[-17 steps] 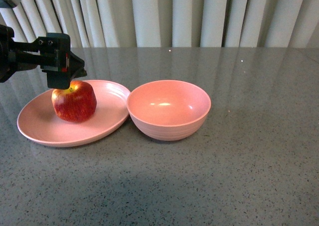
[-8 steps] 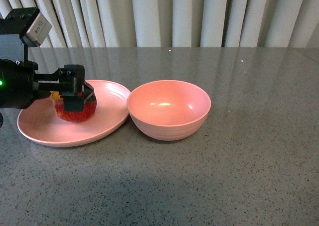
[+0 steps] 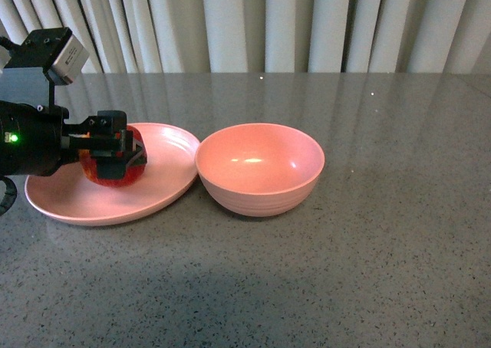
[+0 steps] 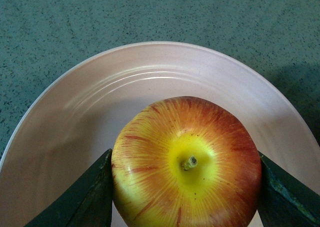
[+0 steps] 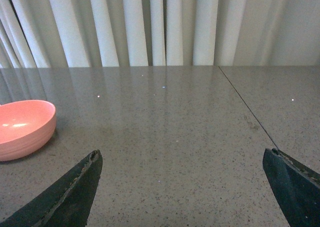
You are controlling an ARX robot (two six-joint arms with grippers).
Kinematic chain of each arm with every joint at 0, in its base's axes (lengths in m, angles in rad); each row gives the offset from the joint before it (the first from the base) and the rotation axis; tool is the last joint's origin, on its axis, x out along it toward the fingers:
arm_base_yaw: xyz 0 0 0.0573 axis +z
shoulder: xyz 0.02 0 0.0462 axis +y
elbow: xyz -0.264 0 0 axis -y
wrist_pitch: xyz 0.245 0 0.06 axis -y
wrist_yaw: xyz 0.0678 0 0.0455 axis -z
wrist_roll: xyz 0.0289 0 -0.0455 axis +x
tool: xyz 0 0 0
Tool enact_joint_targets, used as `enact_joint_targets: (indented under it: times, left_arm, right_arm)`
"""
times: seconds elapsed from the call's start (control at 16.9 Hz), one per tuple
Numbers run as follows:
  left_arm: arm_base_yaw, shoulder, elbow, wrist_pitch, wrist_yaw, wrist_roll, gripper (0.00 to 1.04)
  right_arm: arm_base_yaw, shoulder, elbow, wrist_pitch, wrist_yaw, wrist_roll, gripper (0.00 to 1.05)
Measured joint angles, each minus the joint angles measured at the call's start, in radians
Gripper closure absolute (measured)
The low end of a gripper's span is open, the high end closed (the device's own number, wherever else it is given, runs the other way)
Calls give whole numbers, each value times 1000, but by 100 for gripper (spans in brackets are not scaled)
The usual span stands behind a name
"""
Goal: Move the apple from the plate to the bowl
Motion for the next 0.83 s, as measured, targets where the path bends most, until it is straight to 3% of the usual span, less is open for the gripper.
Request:
enact_joint_targets:
  times: [0.12, 0.47, 0.83]
  left_arm:
    - [1, -1, 0, 2, 2, 0, 37]
    - [-14, -148, 22, -53, -6, 2, 39]
    - [-249, -220, 111, -113, -48, 5, 39]
  right_arm:
    - [0, 0, 0, 0, 0, 0, 7]
    - [0, 0, 0, 0, 0, 0, 7]
    - [0, 0, 0, 0, 0, 0, 7]
